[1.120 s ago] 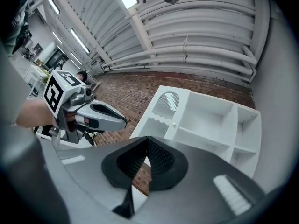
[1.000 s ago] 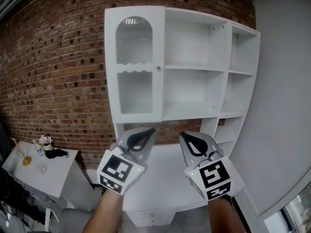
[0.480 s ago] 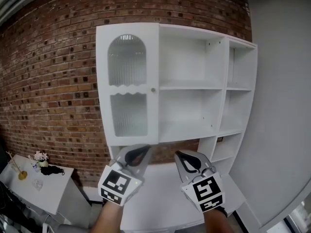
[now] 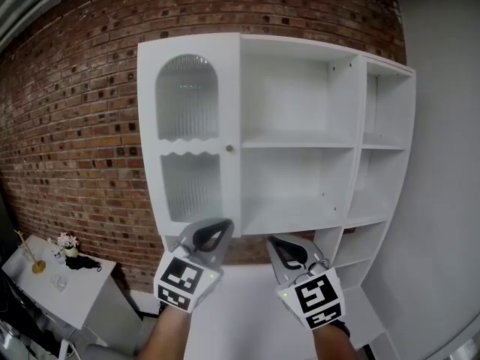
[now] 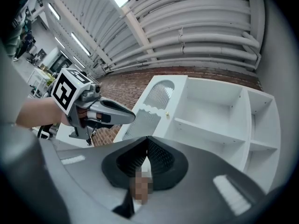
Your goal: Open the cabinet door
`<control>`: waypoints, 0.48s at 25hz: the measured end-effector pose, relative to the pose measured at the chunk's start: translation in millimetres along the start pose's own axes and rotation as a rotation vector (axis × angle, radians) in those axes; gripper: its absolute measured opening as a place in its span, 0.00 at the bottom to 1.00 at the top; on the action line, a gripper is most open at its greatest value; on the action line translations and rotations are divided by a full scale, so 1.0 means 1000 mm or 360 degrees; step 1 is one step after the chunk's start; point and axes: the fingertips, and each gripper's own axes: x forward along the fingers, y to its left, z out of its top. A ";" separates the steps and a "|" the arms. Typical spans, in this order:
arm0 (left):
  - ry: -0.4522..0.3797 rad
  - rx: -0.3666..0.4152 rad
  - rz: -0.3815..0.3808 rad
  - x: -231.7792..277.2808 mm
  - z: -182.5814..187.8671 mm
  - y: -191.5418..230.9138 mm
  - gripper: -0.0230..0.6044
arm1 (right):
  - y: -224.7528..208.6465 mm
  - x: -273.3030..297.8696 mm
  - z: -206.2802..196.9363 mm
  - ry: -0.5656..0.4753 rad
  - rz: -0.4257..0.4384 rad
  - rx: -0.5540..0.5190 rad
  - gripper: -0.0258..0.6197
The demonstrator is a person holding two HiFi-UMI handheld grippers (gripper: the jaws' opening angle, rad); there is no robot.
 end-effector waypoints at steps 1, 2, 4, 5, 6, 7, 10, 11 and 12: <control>0.0008 0.0006 0.0019 0.007 -0.001 0.002 0.04 | -0.005 0.002 -0.004 -0.0004 0.0011 0.0000 0.05; 0.0014 0.0011 0.0038 0.013 -0.002 0.004 0.04 | -0.009 0.003 -0.008 -0.0008 0.0021 0.0000 0.05; 0.0019 0.0020 0.0073 0.025 -0.004 0.008 0.04 | -0.019 0.007 -0.016 -0.0014 0.0032 0.0002 0.05; 0.0022 0.0027 0.0086 0.030 -0.004 0.011 0.04 | -0.023 0.010 -0.019 -0.0017 0.0034 0.0009 0.05; 0.0025 0.0035 0.0094 0.035 -0.005 0.013 0.04 | -0.027 0.012 -0.022 -0.0019 0.0035 0.0018 0.05; 0.0030 0.0043 0.0098 0.040 -0.006 0.015 0.04 | -0.030 0.016 -0.026 -0.0019 0.0036 0.0028 0.05; 0.0032 0.0067 0.0111 0.054 -0.011 0.027 0.04 | -0.037 0.029 -0.035 -0.0015 0.0029 0.0042 0.05; 0.0026 0.0077 0.0118 0.059 -0.013 0.032 0.04 | -0.039 0.035 -0.037 -0.0015 0.0022 0.0044 0.05; 0.0022 0.0087 0.0123 0.064 -0.015 0.038 0.04 | -0.041 0.041 -0.039 -0.0014 0.0015 0.0046 0.05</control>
